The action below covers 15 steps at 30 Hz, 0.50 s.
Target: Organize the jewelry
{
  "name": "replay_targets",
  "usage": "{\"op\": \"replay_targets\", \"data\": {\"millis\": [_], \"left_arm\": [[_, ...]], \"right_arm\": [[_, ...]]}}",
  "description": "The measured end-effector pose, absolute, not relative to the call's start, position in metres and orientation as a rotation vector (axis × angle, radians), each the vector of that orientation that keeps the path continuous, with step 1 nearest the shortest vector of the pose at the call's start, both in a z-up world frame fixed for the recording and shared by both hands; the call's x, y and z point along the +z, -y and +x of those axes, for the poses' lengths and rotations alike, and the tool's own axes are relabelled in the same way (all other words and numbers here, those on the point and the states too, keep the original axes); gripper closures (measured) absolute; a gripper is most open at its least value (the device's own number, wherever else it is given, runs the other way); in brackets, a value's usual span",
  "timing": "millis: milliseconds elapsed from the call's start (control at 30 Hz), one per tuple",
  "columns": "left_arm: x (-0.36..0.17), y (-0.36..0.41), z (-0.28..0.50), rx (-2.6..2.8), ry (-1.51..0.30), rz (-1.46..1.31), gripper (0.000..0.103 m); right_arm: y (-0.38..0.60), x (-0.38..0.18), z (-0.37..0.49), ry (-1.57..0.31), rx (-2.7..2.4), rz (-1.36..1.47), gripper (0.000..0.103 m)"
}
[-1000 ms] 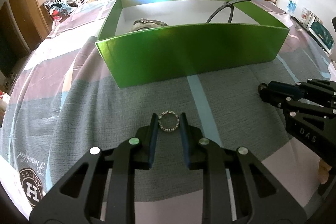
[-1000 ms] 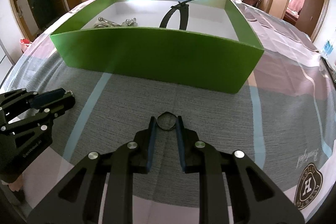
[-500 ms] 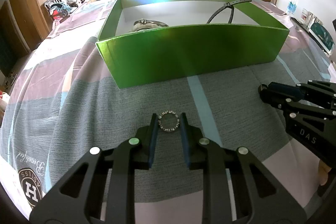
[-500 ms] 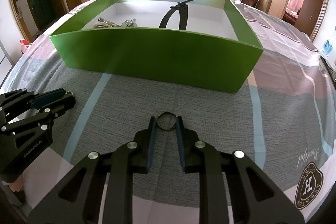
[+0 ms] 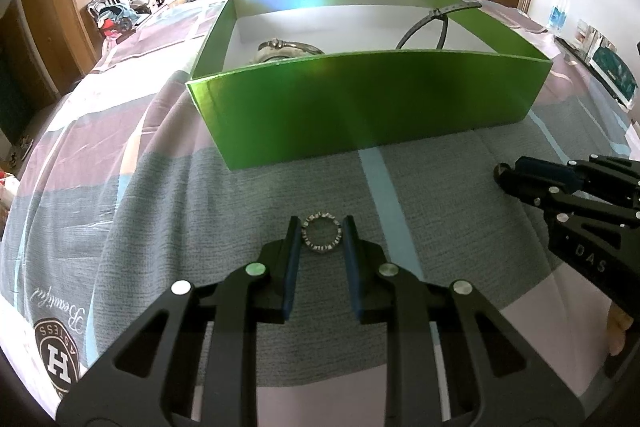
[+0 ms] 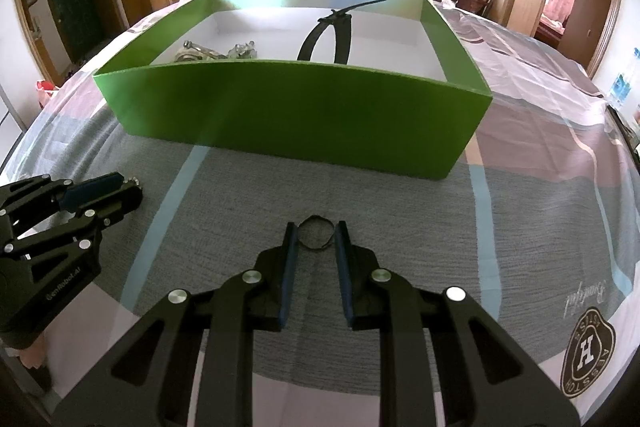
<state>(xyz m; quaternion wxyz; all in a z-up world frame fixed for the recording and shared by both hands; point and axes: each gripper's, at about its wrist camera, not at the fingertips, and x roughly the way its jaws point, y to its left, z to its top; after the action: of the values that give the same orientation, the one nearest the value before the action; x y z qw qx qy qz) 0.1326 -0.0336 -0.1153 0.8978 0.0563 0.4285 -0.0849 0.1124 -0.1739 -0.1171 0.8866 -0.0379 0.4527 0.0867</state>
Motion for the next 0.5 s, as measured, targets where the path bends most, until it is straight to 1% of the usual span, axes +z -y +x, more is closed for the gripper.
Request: {"op": "replay_targets", "data": {"millis": [500], "left_arm": [[-0.1162, 0.0329, 0.1331, -0.19, -0.886, 0.118, 0.082]], "right_arm": [[0.1729, -0.1196, 0.1115, -0.948, 0.182, -0.082, 0.082]]}}
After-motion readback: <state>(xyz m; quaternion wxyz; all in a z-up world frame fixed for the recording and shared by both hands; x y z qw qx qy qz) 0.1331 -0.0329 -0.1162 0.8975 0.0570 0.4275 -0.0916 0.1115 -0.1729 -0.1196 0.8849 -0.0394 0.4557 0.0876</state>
